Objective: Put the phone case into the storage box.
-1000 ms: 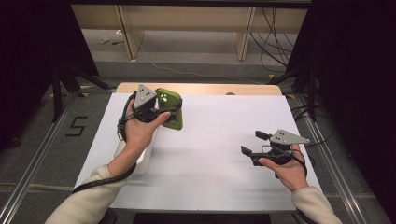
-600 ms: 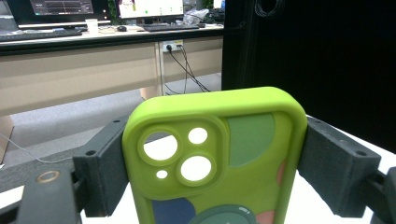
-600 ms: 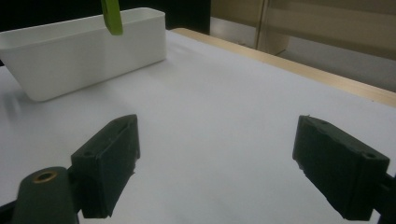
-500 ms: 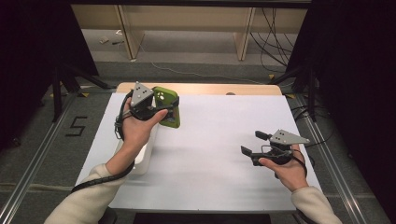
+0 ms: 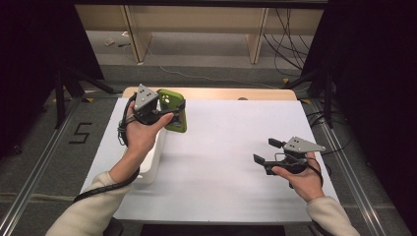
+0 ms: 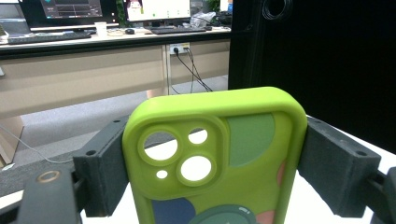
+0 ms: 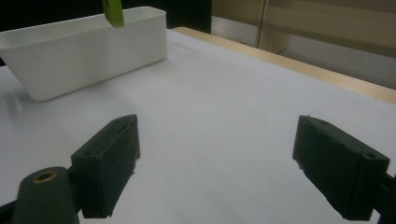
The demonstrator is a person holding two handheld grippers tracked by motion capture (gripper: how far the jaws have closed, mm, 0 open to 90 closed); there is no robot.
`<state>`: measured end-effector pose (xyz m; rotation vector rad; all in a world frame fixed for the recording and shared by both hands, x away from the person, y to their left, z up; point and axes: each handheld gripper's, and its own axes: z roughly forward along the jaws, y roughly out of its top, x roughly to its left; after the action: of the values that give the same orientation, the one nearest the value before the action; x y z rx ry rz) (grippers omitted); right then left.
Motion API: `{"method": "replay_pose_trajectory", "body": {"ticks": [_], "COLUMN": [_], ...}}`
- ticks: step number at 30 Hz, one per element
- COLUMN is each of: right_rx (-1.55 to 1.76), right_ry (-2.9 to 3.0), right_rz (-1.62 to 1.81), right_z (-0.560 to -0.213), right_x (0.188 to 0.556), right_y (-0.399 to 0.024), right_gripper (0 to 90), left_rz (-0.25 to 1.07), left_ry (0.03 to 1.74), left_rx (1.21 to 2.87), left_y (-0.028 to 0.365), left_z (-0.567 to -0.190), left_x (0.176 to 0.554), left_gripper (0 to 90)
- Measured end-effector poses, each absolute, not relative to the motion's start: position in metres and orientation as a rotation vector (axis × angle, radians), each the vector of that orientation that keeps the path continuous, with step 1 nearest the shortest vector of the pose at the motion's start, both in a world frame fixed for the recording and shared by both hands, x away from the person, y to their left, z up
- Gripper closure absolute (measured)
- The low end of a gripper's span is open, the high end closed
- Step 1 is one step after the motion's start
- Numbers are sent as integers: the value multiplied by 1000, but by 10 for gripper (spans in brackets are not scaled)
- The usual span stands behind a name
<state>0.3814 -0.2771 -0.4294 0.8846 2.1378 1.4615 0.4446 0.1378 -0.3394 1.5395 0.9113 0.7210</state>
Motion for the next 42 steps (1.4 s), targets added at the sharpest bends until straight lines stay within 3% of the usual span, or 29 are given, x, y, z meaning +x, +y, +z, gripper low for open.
{"method": "replay_pose_trajectory", "body": {"ticks": [42], "right_rx": [888], "right_ry": [2131], "right_rz": [1469], "right_z": [-429], "right_x": [382], "right_y": [-278], "right_gripper": [159], "left_rz": [779], "left_ry": [963], "left_rx": [1492], "left_y": [164], "left_z": [-328], "left_x": [453], "left_gripper": [167]}}
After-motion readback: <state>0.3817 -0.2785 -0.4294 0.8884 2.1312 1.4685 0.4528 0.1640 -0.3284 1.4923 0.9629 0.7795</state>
